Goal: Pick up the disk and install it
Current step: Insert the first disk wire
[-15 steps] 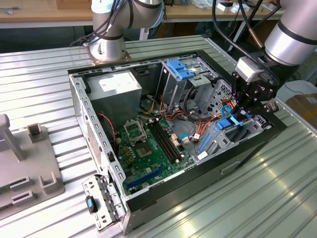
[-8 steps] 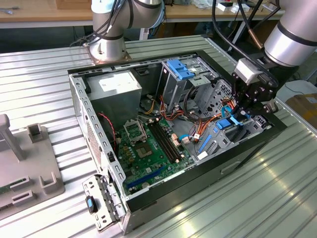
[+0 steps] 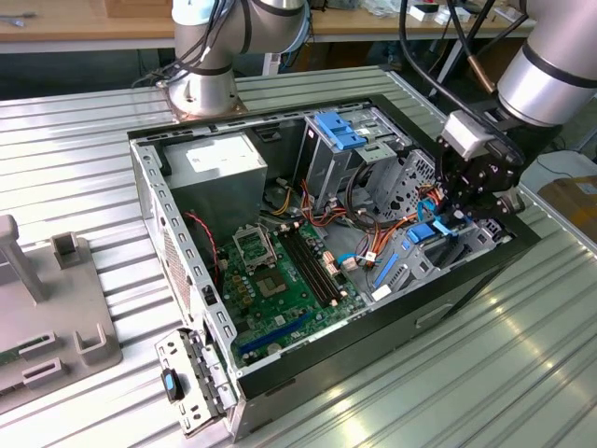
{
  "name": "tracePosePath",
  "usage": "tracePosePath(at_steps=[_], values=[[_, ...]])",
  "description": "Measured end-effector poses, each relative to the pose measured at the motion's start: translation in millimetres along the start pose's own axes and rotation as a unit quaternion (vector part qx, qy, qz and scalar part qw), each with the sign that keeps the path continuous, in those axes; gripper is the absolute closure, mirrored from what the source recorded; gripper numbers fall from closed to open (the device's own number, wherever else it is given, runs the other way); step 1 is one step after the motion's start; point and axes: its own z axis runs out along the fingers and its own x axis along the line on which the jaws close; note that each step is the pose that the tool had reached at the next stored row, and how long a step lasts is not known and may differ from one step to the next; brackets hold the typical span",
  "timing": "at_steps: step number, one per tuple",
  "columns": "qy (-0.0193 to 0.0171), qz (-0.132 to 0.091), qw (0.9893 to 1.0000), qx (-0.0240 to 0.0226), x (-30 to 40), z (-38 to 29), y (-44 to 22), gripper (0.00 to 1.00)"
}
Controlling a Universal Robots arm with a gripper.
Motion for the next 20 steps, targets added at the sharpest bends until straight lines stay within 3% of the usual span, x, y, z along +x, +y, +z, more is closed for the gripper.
tracePosePath(at_steps=[4,6,15,18,20], values=[[0.0,0.0,1.0,0.0,-0.7,-21.8,-1.1,0.76],[0.0,0.0,1.0,0.0,-1.0,-27.0,-1.4,0.76],[0.0,0.0,1.0,0.0,-1.8,-47.0,-2.4,0.76],[-0.0001,0.0,1.0,0.0006,1.7,-48.2,-2.7,0.76],[-0.0003,0.0,1.0,0.0045,4.2,-48.6,4.7,0.76]])
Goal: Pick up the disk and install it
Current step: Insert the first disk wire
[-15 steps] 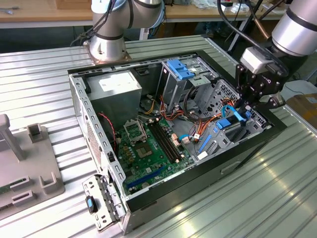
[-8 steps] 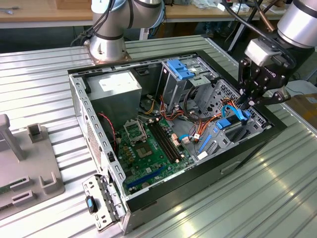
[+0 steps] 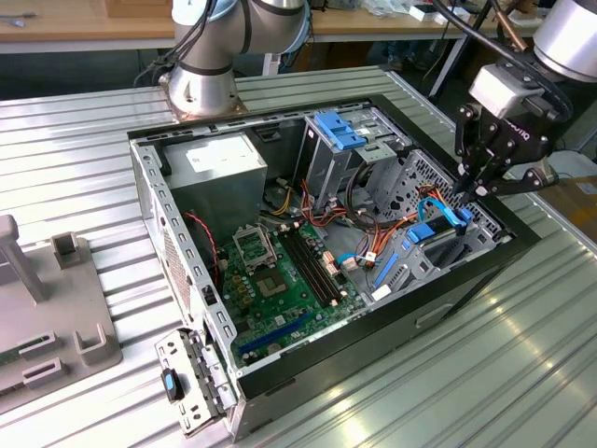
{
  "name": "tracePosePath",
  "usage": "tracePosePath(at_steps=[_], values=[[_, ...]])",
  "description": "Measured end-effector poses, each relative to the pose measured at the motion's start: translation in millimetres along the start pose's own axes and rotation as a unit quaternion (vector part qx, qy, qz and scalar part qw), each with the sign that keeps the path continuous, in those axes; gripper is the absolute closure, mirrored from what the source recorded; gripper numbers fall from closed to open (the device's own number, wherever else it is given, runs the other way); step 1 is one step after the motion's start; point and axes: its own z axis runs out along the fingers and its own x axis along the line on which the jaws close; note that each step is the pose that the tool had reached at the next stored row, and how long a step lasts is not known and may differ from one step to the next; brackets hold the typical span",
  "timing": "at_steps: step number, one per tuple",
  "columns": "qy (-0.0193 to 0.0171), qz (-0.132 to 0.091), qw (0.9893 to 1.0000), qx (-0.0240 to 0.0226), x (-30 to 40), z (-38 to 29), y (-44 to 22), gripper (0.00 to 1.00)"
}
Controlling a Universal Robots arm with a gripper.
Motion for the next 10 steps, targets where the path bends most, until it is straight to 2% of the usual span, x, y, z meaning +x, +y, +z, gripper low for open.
tracePosePath(at_steps=[2,6,7,8,10], values=[[0.0,0.0,1.0,0.0002,-0.6,1.4,1.7,0.76],[0.0,0.0,1.0,0.0001,-1.8,11.0,2.4,0.76],[0.0,0.0,1.0,0.0002,-3.9,16.6,2.7,0.76],[0.0,0.0,1.0,0.0002,-5.8,19.2,2.4,0.76],[0.0,0.0,1.0,0.0002,-7.9,20.9,0.8,0.76]])
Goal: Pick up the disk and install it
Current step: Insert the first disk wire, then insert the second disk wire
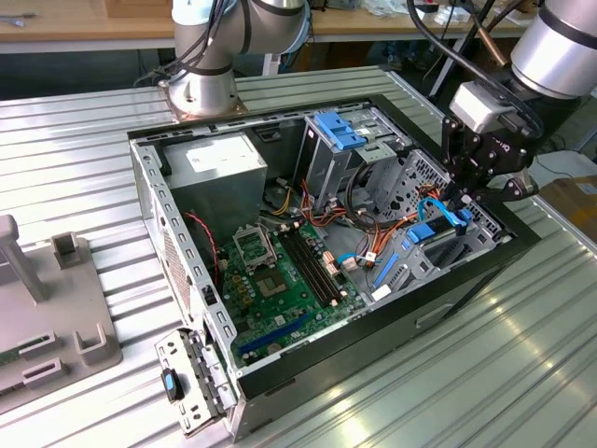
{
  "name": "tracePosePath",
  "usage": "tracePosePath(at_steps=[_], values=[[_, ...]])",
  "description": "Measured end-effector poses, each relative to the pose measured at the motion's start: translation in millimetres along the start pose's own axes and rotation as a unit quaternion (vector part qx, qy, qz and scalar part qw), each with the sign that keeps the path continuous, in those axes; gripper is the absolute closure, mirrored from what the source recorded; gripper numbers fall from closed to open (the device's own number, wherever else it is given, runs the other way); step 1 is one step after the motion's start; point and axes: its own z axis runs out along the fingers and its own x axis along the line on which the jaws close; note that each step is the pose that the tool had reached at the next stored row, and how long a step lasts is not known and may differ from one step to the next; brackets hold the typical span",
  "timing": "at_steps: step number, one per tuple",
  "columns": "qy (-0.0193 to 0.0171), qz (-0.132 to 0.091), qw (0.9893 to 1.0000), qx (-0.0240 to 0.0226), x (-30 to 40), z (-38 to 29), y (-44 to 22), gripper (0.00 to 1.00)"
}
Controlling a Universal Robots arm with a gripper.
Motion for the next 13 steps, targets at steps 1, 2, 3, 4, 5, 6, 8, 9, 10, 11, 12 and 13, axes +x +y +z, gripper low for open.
tracePosePath(at_steps=[1,2,3,4,5,6,8,9,10,11,12,13], values=[[-0.0001,0.0,1.0,0.0,-0.8,0.6,-1.7,0.76],[0.0,0.0,1.0,0.0,-1.3,1.2,-3.5,0.76],[0.0,0.0,1.0,0.0,-1.3,1.7,-3.5,0.76],[0.0001,0.0,1.0,0.0,-1.2,1.8,-3.5,0.76],[0.0001,0.0,1.0,0.0,-1.3,1.8,-3.6,0.76],[0.0,0.0,1.0,0.0,-1.3,2.0,-3.5,0.76],[0.0,0.0,1.0,0.0,-1.2,2.1,-3.5,0.76],[0.0,0.0,1.0,0.0,-1.3,2.1,-3.5,0.76],[0.0,0.0,1.0,0.0,-1.2,2.2,-3.5,0.76],[0.0,0.0,1.0,0.0,-1.3,2.2,-3.5,0.76],[0.0,0.0,1.0,0.0,-1.3,2.2,-3.5,0.76],[0.0,0.0,1.0,0.0,-1.2,2.2,-3.5,0.76]])
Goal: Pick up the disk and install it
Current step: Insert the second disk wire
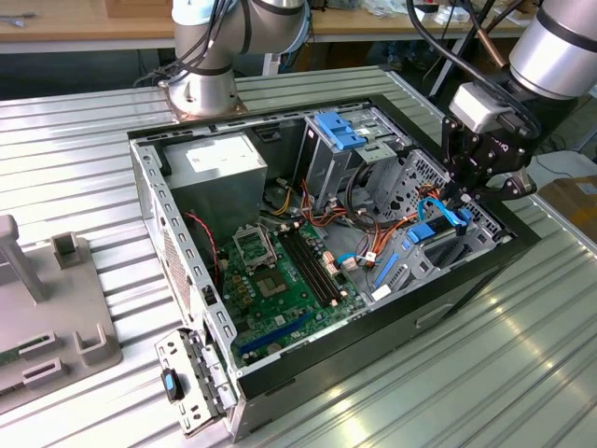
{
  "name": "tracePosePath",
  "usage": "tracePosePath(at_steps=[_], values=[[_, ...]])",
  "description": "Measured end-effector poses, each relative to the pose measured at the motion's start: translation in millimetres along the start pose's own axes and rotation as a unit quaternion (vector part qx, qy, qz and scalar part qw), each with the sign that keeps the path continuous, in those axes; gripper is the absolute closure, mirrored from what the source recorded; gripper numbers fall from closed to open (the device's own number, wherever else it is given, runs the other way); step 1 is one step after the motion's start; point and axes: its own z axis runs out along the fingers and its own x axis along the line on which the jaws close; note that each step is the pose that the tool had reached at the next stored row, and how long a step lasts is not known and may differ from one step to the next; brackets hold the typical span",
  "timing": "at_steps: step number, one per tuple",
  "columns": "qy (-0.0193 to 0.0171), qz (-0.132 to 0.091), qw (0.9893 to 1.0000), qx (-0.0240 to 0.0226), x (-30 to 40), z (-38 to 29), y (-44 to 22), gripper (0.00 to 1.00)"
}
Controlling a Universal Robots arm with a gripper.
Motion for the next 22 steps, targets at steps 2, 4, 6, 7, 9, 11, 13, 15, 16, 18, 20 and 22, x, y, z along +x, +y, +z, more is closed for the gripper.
tracePosePath(at_steps=[2,4,6,7,9,11,13,15,16,18,20,22], values=[[0.0,0.0,1.0,0.0,0.0,0.0,0.0,0.76],[0.0,0.0,1.0,0.0,0.0,0.1,0.0,0.76],[-0.0003,0.0,1.0,0.0,0.1,1.4,0.1,0.76],[0.0006,0.0,1.0,0.0,0.2,4.3,0.3,0.76],[0.0055,0.0,1.0,0.0,0.4,8.6,0.5,0.76],[0.0061,0.0,1.0,0.0001,0.3,8.6,0.5,0.76],[0.0068,0.0,1.0,0.0001,0.3,8.7,0.5,0.78],[0.0077,0.0,1.0,0.0001,0.3,8.7,0.5,0.84],[0.008,0.0,1.0,0.0002,0.3,8.7,0.5,0.89],[0.0086,-0.001,1.0,0.0002,0.3,8.6,0.5,0.89],[0.0092,-0.001,1.0,0.0002,0.3,8.6,0.5,0.89],[0.0097,-0.001,1.0,0.0002,0.0,8.6,0.5,0.89]])
